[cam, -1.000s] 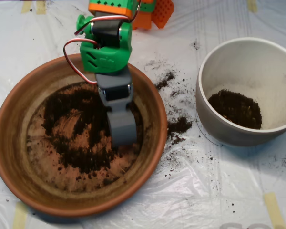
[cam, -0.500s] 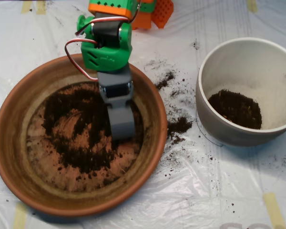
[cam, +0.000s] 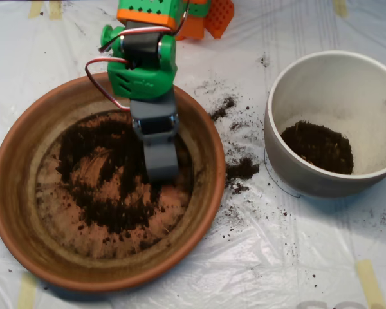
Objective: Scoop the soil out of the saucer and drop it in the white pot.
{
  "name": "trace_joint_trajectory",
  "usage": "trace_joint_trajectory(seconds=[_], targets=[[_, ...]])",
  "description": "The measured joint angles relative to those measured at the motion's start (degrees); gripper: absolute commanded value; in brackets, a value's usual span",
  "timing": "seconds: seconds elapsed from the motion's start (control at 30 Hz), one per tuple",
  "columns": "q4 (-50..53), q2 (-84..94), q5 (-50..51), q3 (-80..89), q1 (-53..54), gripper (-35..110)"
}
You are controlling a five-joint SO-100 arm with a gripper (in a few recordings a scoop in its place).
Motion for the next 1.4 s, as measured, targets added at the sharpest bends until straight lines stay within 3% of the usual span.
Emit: trace_joint_trajectory(seconds=[0.33,0.63,1.0,1.4], targets=[[-0.26,1.67,-0.79,2.29,1.67,0],[7.38,6.68,3.25,-1.14,-0.18,0],[12.74,26.10,7.47,-3.16,-12.22,0],[20.21,29.88,4.66,-12.83,-23.47,0]])
